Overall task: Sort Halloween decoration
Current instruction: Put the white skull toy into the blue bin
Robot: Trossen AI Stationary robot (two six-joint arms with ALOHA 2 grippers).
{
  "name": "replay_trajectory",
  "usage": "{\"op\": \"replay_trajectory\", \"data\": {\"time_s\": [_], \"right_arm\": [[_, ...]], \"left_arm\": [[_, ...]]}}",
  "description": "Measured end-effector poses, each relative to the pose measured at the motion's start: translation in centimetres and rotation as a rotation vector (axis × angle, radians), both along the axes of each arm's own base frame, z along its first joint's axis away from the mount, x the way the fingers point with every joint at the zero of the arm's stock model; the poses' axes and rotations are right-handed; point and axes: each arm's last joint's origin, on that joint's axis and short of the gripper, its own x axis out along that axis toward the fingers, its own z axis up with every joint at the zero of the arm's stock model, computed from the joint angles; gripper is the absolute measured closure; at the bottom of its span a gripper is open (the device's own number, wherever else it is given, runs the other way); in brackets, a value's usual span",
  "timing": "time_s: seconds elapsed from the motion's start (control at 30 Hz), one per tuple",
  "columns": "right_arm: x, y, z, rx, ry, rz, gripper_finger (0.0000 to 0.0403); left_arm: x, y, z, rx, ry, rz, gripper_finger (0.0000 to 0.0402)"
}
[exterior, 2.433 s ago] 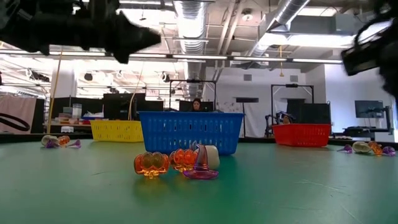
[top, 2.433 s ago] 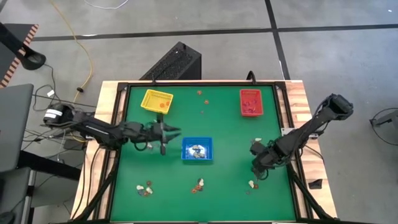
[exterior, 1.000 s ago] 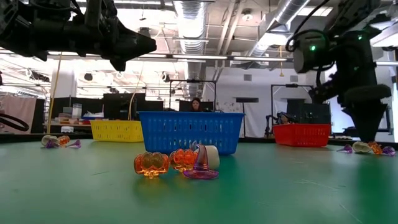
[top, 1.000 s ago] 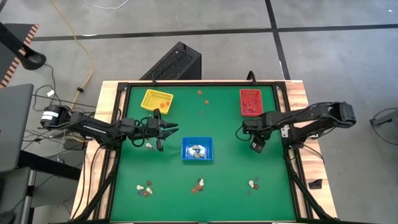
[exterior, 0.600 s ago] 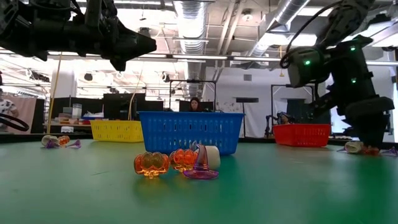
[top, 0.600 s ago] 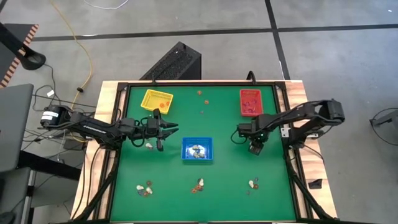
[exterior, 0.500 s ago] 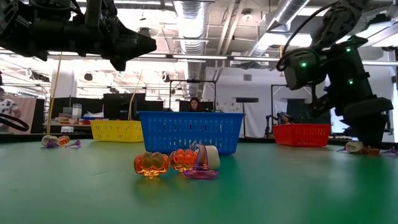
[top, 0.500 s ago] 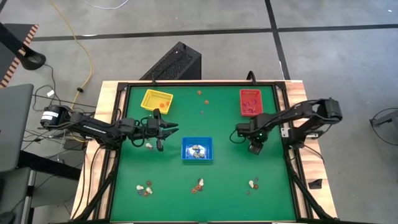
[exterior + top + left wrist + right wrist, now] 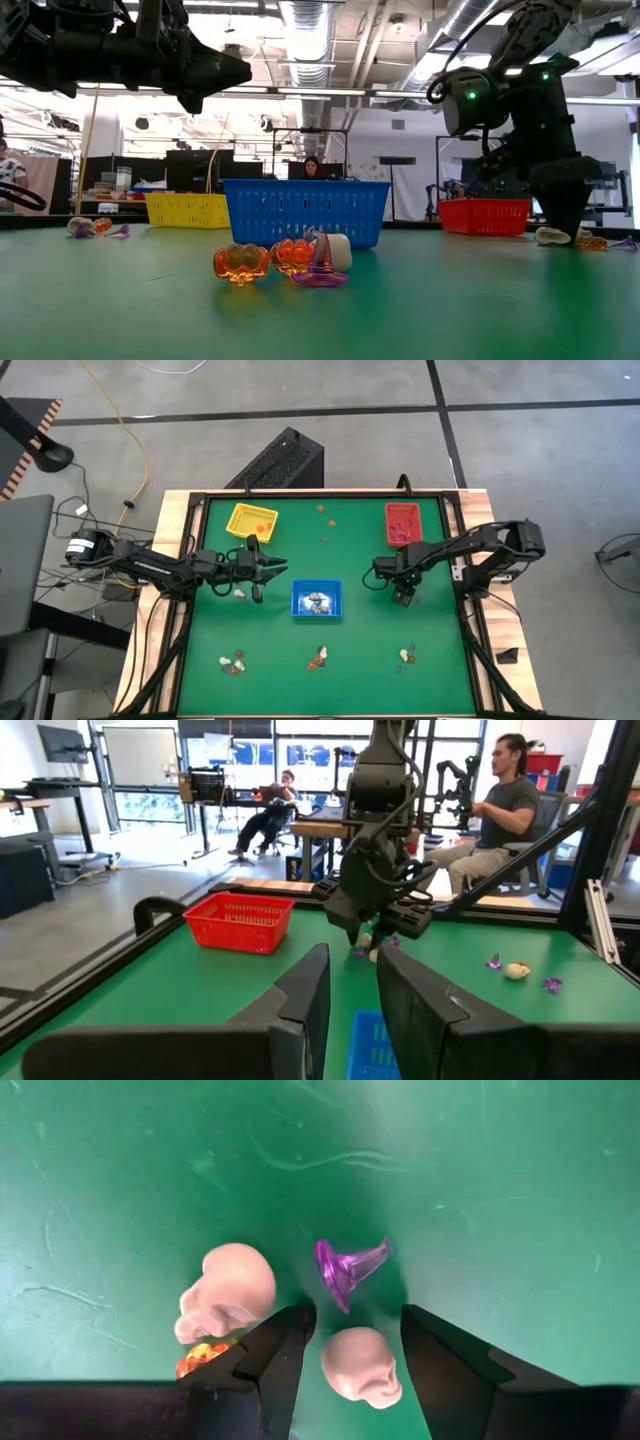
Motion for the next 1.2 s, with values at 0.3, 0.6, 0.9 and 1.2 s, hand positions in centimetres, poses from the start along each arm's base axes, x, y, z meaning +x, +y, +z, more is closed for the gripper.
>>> {"op": "replay_trajectory", "data": {"time_s": [0.3, 0.6, 0.9, 1.2], "right_arm": [[-0.60, 0.06, 0.10, 0.011, 0.066, 0.043, 0.0203], [-0.88, 0.12, 0.11, 0.036, 0.100, 0.182, 0.0203], [-0.85, 0.12, 0.10, 0.038, 0.096, 0.187, 0.0209], [-0.87, 0.14, 0.19, 0.043, 0.099, 0.184, 0.0289]], "left_arm": [[0.01, -0.06, 0.01, 0.002, 0.000, -0.020, 0.0327], [0.01, -0.05, 0.01, 0.002, 0.000, -0.020, 0.0327], [0.01, -0.06, 0.01, 0.002, 0.000, -0.020, 0.0327], [0.01, -0.06, 0.01, 0.003, -0.001, -0.021, 0.0327]]}}
